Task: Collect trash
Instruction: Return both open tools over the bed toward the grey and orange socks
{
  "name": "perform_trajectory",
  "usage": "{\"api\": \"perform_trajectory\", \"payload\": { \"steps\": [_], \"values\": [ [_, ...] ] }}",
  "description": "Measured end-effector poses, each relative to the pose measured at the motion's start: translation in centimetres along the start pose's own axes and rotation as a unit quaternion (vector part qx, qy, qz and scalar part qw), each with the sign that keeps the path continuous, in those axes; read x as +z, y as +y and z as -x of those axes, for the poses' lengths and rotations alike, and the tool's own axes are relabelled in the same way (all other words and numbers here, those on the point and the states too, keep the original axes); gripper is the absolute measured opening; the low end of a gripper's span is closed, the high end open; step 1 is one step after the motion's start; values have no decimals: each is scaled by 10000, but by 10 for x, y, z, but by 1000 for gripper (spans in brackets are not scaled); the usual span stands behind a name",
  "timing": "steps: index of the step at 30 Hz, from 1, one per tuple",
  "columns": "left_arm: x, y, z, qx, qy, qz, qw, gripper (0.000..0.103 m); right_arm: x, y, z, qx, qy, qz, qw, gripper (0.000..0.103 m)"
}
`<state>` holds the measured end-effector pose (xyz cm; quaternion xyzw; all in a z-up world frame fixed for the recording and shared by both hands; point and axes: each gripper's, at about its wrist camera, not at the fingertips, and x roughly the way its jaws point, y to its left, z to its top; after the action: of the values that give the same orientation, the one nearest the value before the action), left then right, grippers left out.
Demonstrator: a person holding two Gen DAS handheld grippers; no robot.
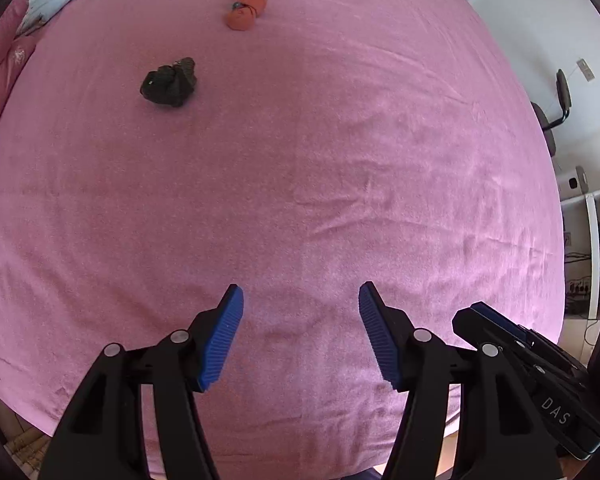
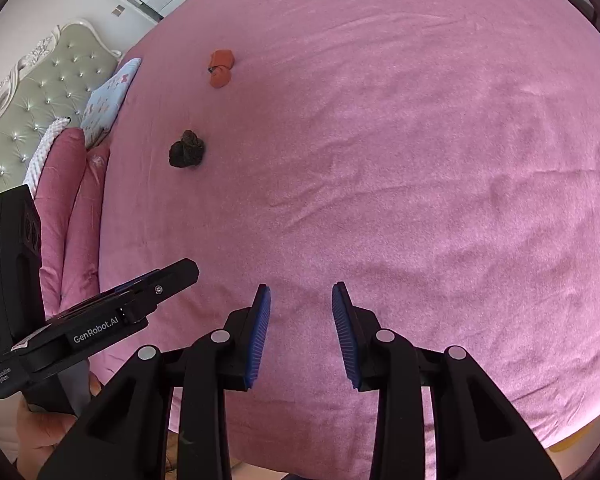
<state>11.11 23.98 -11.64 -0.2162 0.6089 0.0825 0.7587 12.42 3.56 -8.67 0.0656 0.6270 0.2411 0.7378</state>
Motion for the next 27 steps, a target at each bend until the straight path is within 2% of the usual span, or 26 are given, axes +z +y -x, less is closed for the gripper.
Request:
{"api": "perform_trajectory", "payload": {
  "steps": [5,8,10,17,21,27],
  "values": [
    [29,31,2,85,-193,330,9992,61,39,29,-22,23,-72,337,9994,34],
    [48,45,-1,209,-304,491,9981,62,60,39,-38,64,-129,478,9988,42],
    [61,56,-5,252,-371,598,9972,66,73,45,-50,-5,-80,642,9979,42],
    [110,94,-35,376,-437,982,9935,66,120,65,-93,-60,14,960,9954,43],
    [134,112,-56,374,-378,1195,9914,66,145,79,-116,-88,-38,1079,9941,54],
    [171,131,-86,537,-312,1179,9911,67,176,94,-145,-40,-73,1263,9920,58]
  ]
}}
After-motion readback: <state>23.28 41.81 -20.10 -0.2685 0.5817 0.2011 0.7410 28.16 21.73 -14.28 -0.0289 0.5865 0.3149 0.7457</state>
